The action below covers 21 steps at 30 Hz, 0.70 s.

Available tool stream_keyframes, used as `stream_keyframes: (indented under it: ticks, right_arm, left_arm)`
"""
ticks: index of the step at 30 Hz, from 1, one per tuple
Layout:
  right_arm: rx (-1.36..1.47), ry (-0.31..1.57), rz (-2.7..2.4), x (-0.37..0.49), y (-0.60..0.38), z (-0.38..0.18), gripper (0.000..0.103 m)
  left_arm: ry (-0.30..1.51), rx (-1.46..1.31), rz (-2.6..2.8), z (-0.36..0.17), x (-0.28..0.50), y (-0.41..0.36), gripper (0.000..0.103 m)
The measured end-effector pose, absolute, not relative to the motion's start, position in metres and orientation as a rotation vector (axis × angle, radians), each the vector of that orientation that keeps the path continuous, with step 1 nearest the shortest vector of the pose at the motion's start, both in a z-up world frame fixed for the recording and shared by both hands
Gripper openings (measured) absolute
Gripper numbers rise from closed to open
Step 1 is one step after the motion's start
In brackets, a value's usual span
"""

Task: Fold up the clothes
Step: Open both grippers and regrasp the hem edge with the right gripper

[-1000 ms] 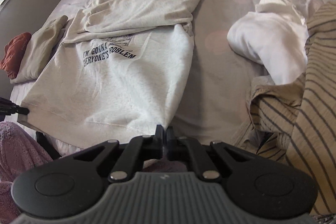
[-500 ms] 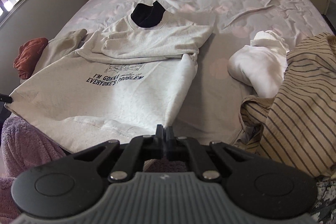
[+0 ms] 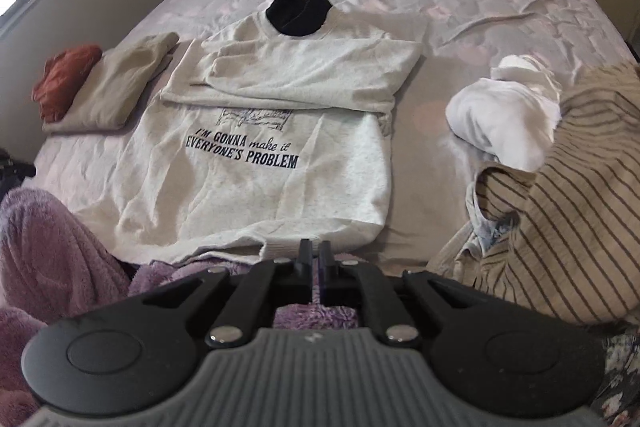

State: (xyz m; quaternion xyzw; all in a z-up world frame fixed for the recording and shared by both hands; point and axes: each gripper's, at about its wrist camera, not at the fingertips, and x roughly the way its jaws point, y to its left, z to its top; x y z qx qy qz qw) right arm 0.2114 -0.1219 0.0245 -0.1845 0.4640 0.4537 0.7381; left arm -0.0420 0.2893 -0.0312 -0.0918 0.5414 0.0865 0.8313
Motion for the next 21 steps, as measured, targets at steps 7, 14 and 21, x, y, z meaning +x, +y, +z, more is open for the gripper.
stream_keyframes:
  ticks: [7,14,21]
  right_arm:
    - [-0.768,0.87,1.2,0.156,-0.051,0.001,0.03]
    - [-1.149,0.713,1.349,0.109,-0.006,-0.037,0.035]
    - [-1.472,0.593,1.447,0.086,0.012,-0.071,0.04]
  left_arm:
    - [1.203,0.025,0.002,-0.056,0.013,0.246,0.03]
    - [1.244,0.217,-0.12,-0.087,0.039,0.208,0.039]
    - [1.281,0.249,-0.185,-0.111,0.052,0.196,0.039]
